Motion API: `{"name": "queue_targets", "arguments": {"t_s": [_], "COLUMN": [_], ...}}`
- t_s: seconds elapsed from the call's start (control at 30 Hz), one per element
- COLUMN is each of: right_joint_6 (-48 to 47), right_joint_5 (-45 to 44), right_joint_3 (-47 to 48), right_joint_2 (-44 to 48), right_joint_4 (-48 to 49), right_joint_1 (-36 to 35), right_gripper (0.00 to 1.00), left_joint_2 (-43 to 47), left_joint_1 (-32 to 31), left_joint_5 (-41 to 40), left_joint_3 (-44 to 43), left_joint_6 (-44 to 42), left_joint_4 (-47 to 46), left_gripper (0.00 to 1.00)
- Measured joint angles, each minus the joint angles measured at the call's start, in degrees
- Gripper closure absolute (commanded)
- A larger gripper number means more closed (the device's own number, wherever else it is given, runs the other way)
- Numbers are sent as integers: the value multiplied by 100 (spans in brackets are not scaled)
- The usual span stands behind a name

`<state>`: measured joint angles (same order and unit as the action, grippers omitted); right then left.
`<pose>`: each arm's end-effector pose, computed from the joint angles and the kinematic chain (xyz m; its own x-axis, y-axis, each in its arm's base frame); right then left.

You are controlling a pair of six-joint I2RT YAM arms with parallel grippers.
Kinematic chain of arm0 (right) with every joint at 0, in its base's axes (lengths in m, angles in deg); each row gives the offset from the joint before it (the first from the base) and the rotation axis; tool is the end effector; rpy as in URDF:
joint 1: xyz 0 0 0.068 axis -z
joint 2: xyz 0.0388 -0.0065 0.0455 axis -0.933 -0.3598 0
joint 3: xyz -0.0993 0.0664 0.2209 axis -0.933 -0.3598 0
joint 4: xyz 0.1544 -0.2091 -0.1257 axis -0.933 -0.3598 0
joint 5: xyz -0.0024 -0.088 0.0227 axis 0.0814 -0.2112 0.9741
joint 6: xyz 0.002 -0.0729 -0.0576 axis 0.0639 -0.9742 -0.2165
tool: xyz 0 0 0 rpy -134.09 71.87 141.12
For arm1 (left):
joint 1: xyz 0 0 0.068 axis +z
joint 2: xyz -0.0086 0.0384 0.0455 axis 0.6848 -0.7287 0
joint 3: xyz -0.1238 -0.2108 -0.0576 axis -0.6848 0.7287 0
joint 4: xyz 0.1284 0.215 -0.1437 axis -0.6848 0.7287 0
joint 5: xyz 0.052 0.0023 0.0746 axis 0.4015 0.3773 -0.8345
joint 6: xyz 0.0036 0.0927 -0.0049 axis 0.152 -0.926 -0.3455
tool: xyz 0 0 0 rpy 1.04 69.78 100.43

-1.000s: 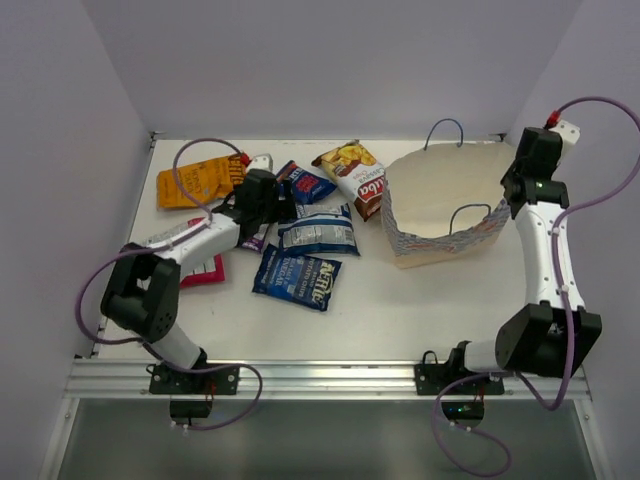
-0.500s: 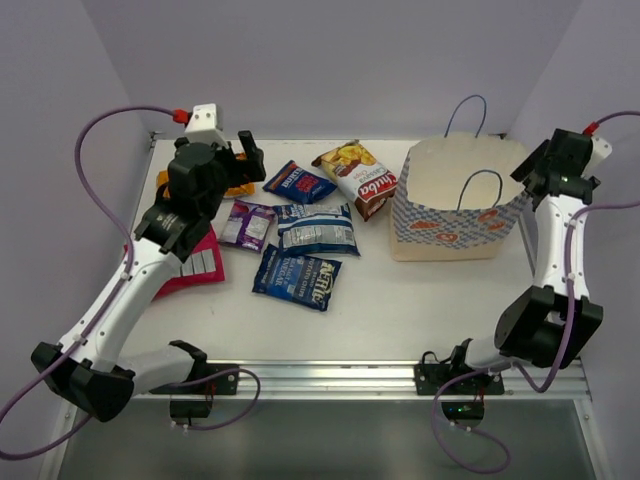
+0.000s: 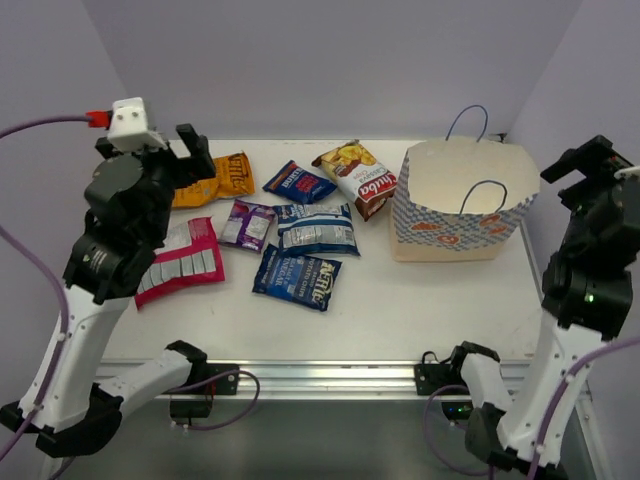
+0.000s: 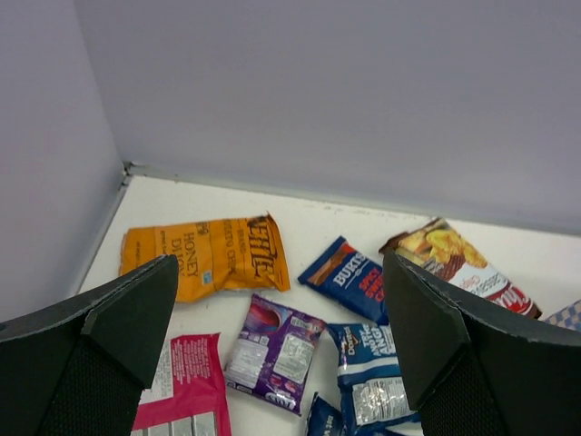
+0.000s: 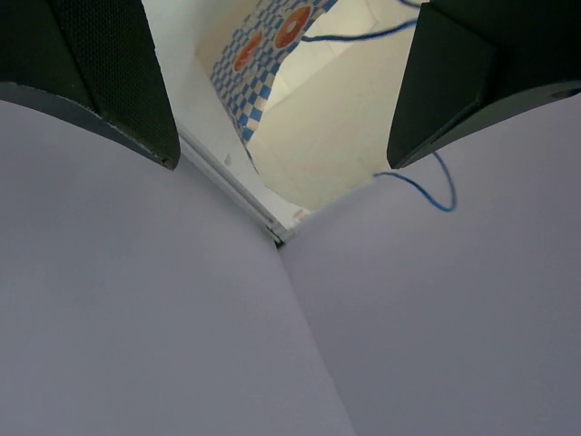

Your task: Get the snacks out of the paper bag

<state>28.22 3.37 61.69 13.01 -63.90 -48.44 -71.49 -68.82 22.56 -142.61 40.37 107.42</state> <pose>0.1971 -0.0945 0.5091 0.1454 0.2810 -0.9486 0.5412 0.7800 0.3141 0.2446 -0.0730 0.4916 -0.0325 -0.1997 -0.9793 -0.0605 0.9784 -0.1975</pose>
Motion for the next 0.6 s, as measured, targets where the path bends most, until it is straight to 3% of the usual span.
{"name": "queue_targets", "arguments": {"t_s": [0.1, 0.23, 0.4, 0.6], "right_joint_6": [-120, -396, -699, -1016], "right_joint_5": [164, 426, 610, 573], "right_joint_3": [87, 94, -660, -1547], "right_joint_2": [695, 1349, 2111, 3023], "right_joint_4": [42, 385, 619, 1019], "right_joint_1": [-136, -949, -1982, -2643], "right_gripper": [1, 1, 1, 1], "left_joint_2": [407, 955, 1427, 1851], "left_joint_1": [0, 0, 4, 4], "left_joint_5": [-153, -232, -203, -13], "left_joint_3": [-210, -378, -365, -140], "left_joint_6": [-111, -304, -498, -664], "left_joint_4": [20, 46, 173, 409], "left_gripper": [0, 0, 0, 0]}}
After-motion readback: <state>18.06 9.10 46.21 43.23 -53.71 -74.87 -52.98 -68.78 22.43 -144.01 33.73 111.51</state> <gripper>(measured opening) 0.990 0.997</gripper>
